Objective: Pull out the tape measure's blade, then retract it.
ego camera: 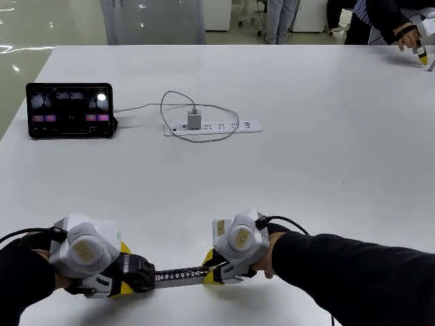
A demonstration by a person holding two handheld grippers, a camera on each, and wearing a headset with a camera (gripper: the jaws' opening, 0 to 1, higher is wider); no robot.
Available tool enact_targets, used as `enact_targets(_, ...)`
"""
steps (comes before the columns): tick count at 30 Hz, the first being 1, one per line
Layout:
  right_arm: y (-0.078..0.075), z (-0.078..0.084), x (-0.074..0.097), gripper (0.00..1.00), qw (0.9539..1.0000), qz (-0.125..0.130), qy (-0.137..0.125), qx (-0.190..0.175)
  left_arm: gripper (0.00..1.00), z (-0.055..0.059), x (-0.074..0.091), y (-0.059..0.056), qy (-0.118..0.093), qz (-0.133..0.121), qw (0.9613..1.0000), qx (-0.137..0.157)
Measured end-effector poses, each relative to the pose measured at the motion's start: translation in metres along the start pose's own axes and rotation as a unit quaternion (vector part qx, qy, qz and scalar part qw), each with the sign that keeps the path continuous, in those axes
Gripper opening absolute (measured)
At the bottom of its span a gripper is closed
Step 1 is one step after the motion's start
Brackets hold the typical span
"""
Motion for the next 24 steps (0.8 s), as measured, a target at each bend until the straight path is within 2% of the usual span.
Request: enact_targets(24, 0.0, 0.012, 0.01, 0.1, 0.9999, -0.003, 0.009, -0.006, 0.32, -0.001, 0.001, -0.001, -0.001, -0.001, 1.0, -0.001)
Point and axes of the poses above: the centre of the closed fingertips' face, and the gripper's own axes: x roughly backward along the fingers, y roughly to its left, z roughly out of its underside, the point moved 4 cm from there along x, roughly backward along the fingers
